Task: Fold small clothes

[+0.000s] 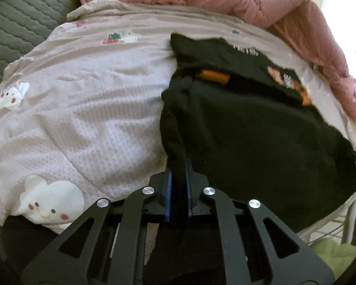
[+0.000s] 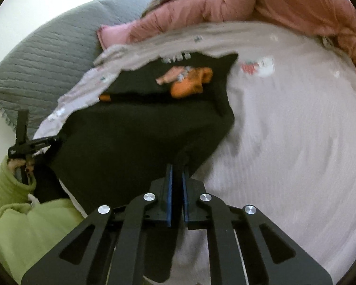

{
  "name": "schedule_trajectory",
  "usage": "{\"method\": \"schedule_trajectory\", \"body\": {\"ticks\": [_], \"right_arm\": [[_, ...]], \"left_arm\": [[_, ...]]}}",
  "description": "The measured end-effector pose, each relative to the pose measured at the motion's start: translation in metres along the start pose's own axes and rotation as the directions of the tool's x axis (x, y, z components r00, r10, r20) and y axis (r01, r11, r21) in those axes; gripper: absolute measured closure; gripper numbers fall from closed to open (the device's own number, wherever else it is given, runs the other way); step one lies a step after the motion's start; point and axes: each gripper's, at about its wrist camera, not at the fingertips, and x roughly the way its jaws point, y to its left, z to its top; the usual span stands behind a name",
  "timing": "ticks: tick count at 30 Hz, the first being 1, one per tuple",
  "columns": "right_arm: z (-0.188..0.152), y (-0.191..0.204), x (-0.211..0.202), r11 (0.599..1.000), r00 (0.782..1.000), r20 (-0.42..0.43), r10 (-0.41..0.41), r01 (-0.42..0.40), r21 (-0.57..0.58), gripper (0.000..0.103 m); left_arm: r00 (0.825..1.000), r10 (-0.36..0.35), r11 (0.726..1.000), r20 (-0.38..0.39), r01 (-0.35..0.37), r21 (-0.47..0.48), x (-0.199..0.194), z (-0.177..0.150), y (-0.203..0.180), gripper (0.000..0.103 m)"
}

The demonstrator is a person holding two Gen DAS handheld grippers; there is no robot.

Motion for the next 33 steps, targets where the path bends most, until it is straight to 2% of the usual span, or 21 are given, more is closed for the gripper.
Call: {"method": "schedule_trajectory", "body": {"ticks": [9,16,20,25,33], "right_arm": [[0.042,0.003,-0.006,0.998,0.988,0.140,0.059,-0.058,-0.011,0.097],[0.075,-0.010,-0.012,0.999,0.972,0.228,0.053,-0.053,-0.005,0.097],[0.094,-0.023,-0.014,0.999,0.960,0.278,0.033,-0.042,0.026,0.097],[0.111,-0.042,-0.005,0.996,0.958,0.288,0.008,-0.034,0.084,0.097],[0.124,-0.065,0.029,0.988,0.964,0.258,-0.057,0.017,0.155,0.097]], "left_arm": [[0.997,-0.013,0.999,0.072,0.015,-0.032,-0.023,0.035,-0.007,0.100],[0.995,-0.004,0.996,0.097,0.013,-0.087,-0.022,0.070,-0.002,0.100],[0.996,-0.024,0.992,0.089,0.034,-0.119,-0.014,0.096,-0.001,0.100],[0.996,-0.021,0.989,0.087,0.033,-0.142,0.003,0.131,-0.004,0.100],[0.998,-0.018,0.983,0.059,0.028,-0.181,0.044,0.161,0.000,0.100]]}}
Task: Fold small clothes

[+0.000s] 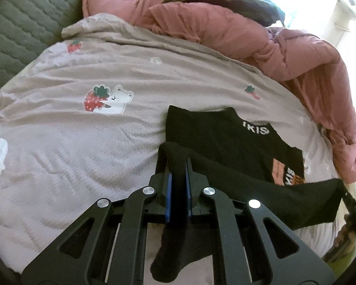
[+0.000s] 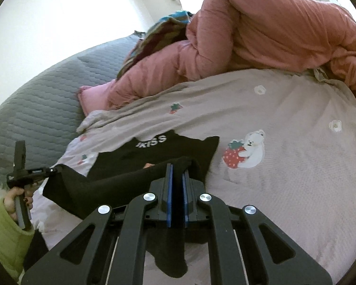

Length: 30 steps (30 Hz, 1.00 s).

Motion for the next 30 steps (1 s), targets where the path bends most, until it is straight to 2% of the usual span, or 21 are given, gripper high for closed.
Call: {"method": "schedule_trajectory", "body": {"ticks": [5,8,10,11,12,13,14,22,25,30], "right_arm": [[-0.004,-0.013,0.026,0.998,0.998,-0.039,-0.042,0.043,0.041,0.097],[-0.009,-0.016,0.038,0.997,0.996,-0.067,-0.063,0.066,0.050,0.095],[-0.011,-0.016,0.040,0.996,0.995,-0.076,-0.069,0.073,0.045,0.091],[-0.012,-0.016,0.039,0.996,0.995,-0.078,-0.068,0.072,0.047,0.084],[-0.012,-0.016,0.037,0.996,0.995,-0.078,-0.065,0.068,0.048,0.069],[-0.013,-0.016,0.035,0.996,0.995,-0.079,-0.063,0.067,0.051,0.059],[-0.014,-0.016,0.031,0.996,0.995,-0.075,-0.063,0.067,0.056,0.056],[-0.034,-0.009,0.012,0.998,0.993,-0.114,-0.043,0.048,0.046,0.055],[-0.043,-0.005,0.009,0.999,0.989,-0.140,-0.038,0.043,0.033,0.052],[-0.056,0.002,0.005,0.999,0.985,-0.171,-0.039,0.040,0.002,0.051]], "left_arm": [[1.000,0.008,1.000,0.002,-0.008,-0.023,0.021,0.001,0.009,0.099],[0.999,0.024,1.000,0.025,-0.024,-0.011,0.027,-0.005,0.011,0.093],[1.000,0.003,1.000,0.022,-0.003,-0.028,0.027,-0.008,0.015,0.088],[1.000,-0.011,0.999,0.026,0.012,-0.036,0.026,-0.009,0.017,0.084],[0.999,-0.020,0.999,0.033,0.021,-0.038,0.023,-0.011,0.018,0.081],[0.999,-0.025,0.999,0.043,0.027,-0.038,0.019,-0.013,0.020,0.074],[0.998,-0.032,0.999,0.054,0.034,-0.036,0.015,-0.015,0.020,0.070],[0.994,-0.052,0.999,0.092,0.052,0.002,-0.018,-0.036,0.020,0.060],[0.996,-0.056,0.998,0.069,0.055,0.015,-0.019,-0.047,0.021,0.053],[0.999,-0.045,0.999,0.008,0.044,0.014,-0.008,-0.065,0.025,0.052]]}}
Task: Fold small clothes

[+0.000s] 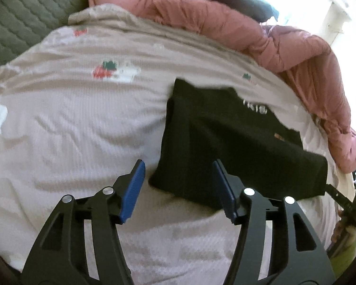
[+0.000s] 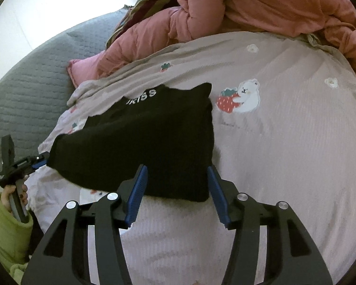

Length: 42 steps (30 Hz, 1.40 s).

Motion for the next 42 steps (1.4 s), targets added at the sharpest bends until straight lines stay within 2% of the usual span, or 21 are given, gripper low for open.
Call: {"method": "schedule_trajectory", "body": {"ticks": [3,9,10,11,12,13,14,15,22,30,35,42], "right_arm": [[-0.005,0.000,0.000,1.000,1.000,-0.012,-0.001,0.001,-0.002,0.051],[-0.007,-0.009,0.008,0.999,1.000,-0.028,0.007,-0.006,0.037,0.052],[-0.008,-0.010,0.010,0.999,0.999,-0.033,0.010,-0.008,0.042,0.055],[-0.008,-0.009,0.011,0.999,0.999,-0.037,0.011,-0.010,0.039,0.061],[-0.008,-0.007,0.010,1.000,0.999,-0.032,-0.008,0.009,0.027,0.069],[-0.007,-0.007,0.009,1.000,1.000,-0.029,-0.013,0.013,0.021,0.075],[-0.006,-0.008,0.007,1.000,1.000,-0.021,0.002,-0.001,0.025,0.087],[-0.005,-0.009,0.006,0.999,1.000,-0.013,0.012,-0.011,0.032,0.089],[0.012,-0.004,-0.004,0.999,0.998,0.052,0.034,-0.035,0.013,0.093],[0.059,-0.003,-0.012,0.995,0.981,0.174,0.082,-0.090,0.041,0.093],[0.084,-0.012,0.000,0.994,0.978,0.199,0.061,-0.078,0.080,0.093],[0.095,-0.024,0.029,0.988,0.983,0.185,0.010,-0.038,0.149,0.093]], "left_arm": [[0.999,0.014,1.000,-0.035,-0.014,-0.004,0.009,-0.006,0.002,0.052],[0.999,0.011,1.000,-0.046,-0.010,0.019,0.014,-0.008,-0.006,0.053],[0.999,0.015,1.000,-0.047,-0.014,0.021,0.015,-0.008,-0.008,0.057],[0.999,0.018,1.000,-0.049,-0.017,0.021,0.015,-0.007,-0.009,0.067],[0.999,0.019,1.000,-0.050,-0.018,0.019,0.016,-0.007,-0.009,0.073],[0.999,0.020,1.000,-0.047,-0.019,0.018,0.015,-0.007,-0.010,0.085],[0.999,0.016,1.000,-0.043,-0.015,0.016,0.015,-0.006,-0.010,0.097],[0.999,0.009,1.000,-0.039,-0.008,0.010,0.013,-0.005,-0.009,0.099],[0.999,-0.046,0.999,0.015,0.047,-0.012,-0.002,0.008,-0.011,0.100],[0.995,-0.073,0.995,0.063,0.076,-0.057,-0.006,0.042,-0.014,0.100],[0.996,-0.059,0.996,0.065,0.063,-0.056,0.005,0.063,-0.022,0.100],[0.998,-0.042,0.994,0.036,0.046,-0.096,0.034,0.083,-0.017,0.100]]}}
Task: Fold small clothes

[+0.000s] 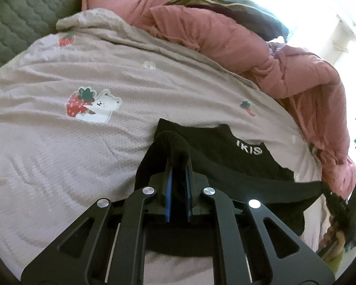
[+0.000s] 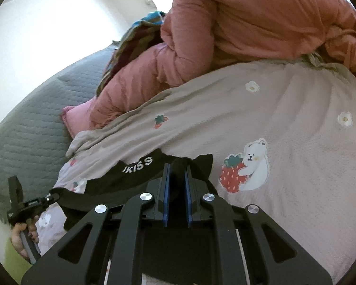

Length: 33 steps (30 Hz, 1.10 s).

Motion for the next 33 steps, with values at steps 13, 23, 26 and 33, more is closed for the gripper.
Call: {"method": "schedule_trajectory", "body": {"ticks": [13,23,26,33], "right_arm": [[0.008,-0.009,0.047,0.993,0.992,-0.025,-0.120,0.120,0.021,0.084],[0.001,-0.001,0.016,0.979,0.974,0.113,-0.194,0.200,-0.040,0.059],[-0.012,0.012,0.007,0.969,0.973,0.116,-0.201,0.215,-0.125,0.059],[-0.049,0.049,0.027,0.924,0.981,-0.013,-0.194,0.178,-0.339,0.059]], "left_arm": [[0.999,0.042,0.999,-0.001,-0.042,-0.028,0.035,0.014,0.006,0.090],[0.993,0.055,0.999,0.108,-0.054,-0.009,0.004,0.002,0.011,0.090],[0.988,0.082,0.996,0.130,-0.087,0.029,-0.004,-0.011,0.009,0.090],[0.992,0.099,0.987,0.076,-0.108,0.120,0.005,-0.048,0.002,0.090]]}}
